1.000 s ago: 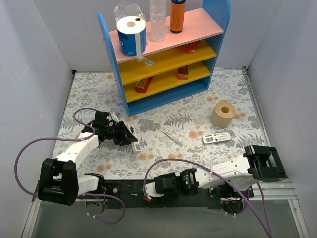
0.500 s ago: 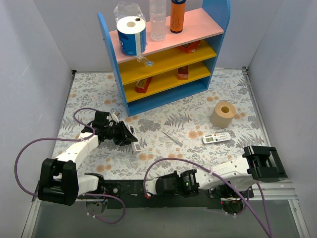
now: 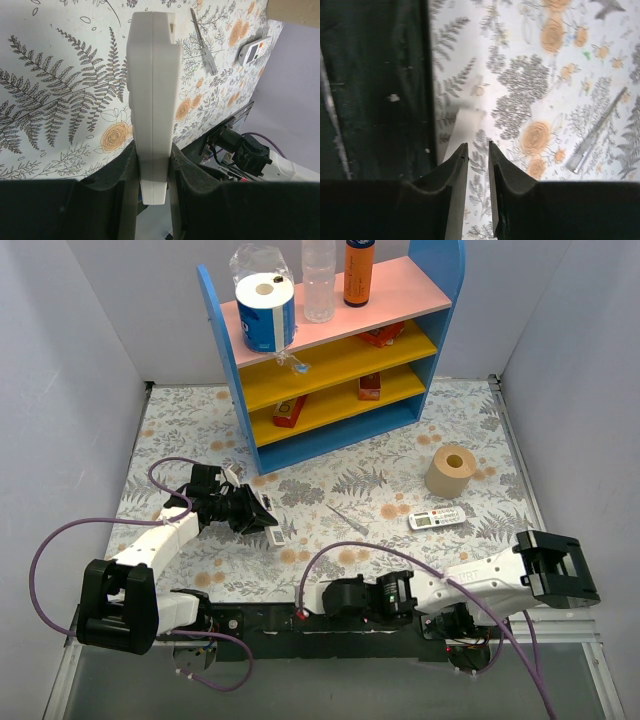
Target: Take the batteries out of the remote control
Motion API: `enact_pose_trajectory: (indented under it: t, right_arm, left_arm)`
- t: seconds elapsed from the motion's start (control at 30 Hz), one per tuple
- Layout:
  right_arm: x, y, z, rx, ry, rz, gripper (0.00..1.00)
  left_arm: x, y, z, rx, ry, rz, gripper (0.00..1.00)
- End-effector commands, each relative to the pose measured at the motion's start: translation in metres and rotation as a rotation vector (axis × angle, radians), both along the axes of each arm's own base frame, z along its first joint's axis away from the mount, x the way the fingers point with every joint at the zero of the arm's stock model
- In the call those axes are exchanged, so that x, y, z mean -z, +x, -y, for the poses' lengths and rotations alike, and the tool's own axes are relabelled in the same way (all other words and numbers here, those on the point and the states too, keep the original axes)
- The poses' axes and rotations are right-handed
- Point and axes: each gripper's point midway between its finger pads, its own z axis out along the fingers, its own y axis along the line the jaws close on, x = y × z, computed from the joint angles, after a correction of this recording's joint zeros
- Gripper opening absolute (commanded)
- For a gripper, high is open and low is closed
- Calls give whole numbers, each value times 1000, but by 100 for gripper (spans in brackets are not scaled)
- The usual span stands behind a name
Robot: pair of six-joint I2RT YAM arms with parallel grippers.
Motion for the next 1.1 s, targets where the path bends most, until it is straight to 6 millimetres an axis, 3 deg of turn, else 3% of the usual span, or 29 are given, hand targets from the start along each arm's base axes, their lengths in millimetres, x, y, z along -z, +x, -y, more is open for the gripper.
enact_pose_trajectory:
  t: [0.0,0.1,0.3,0.67,1.07]
  right_arm:
    - [-16,8,-1,10,76,-20,32]
    - [-14,-5,-1,-44,72,-84,35]
    - [-11,-4,-3,-40,52,-100,39]
    - [-9,34,-15,106,102,-99,39]
    - [2,41,-21,158,111,-136,37]
  left_arm:
    - [-14,5,1,9,-18,49,0]
    - [-15,6,1,6,-19,51,0]
    - [-14,6,1,4,-17,49,0]
    - [-7,3,4,23,-31,17,0]
    - [10,-10,15,41,8,-54,0]
